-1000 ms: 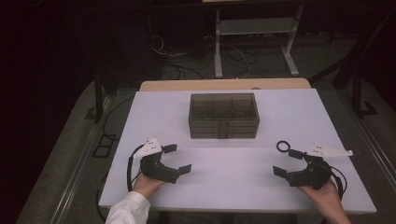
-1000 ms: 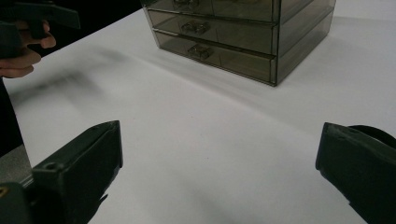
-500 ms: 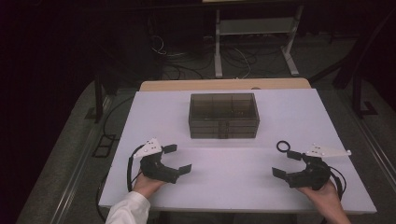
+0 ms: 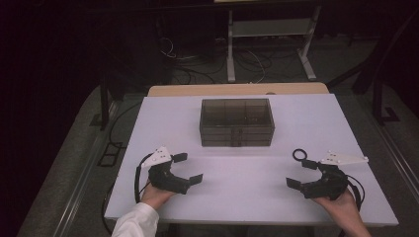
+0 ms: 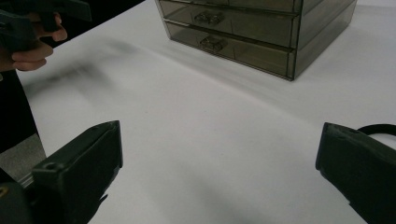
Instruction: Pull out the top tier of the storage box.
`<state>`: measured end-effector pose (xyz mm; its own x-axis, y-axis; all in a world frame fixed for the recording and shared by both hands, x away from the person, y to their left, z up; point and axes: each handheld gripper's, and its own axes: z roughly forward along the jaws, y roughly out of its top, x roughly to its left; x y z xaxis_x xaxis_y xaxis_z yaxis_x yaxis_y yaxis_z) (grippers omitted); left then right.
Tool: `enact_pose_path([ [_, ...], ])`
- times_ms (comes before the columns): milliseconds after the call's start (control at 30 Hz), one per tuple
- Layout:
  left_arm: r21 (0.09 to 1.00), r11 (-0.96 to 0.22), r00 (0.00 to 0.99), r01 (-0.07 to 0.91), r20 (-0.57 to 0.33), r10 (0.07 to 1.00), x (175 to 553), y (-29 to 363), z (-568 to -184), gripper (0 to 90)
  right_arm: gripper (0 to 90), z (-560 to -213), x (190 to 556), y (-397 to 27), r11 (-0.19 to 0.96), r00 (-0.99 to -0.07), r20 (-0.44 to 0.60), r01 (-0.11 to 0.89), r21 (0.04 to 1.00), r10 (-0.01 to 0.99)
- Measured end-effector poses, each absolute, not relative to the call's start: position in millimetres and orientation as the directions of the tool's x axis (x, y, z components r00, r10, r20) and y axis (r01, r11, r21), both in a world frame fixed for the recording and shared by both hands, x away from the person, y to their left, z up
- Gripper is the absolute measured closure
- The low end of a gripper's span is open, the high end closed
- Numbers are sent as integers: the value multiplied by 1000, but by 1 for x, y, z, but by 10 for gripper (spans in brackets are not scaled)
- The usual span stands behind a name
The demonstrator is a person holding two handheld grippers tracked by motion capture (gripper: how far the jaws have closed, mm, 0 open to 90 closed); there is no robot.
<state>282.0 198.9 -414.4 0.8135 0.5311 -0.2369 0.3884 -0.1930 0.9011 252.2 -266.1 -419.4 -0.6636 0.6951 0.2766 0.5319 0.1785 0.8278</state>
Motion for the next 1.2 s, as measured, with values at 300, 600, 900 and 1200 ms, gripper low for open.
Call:
enact_pose_path([
  [300, 900, -189, 809, 393, -240, 537, 282, 199, -415, 0, 2, -410, 255, -264, 181, -655, 272, 537, 824, 705],
  [600, 900, -183, 802, 396, -242, 546, 283, 201, -416, 0, 2, -398, 263, -259, 179, -661, 274, 532, 828, 698],
  [900, 902, -177, 800, 395, -243, 549, 283, 201, -415, 0, 2, -396, 274, -252, 182, -668, 289, 542, 821, 686],
  [1200, 903, -173, 799, 394, -243, 550, 283, 202, -415, 0, 2, -393, 284, -246, 185, -673, 298, 548, 816, 677],
])
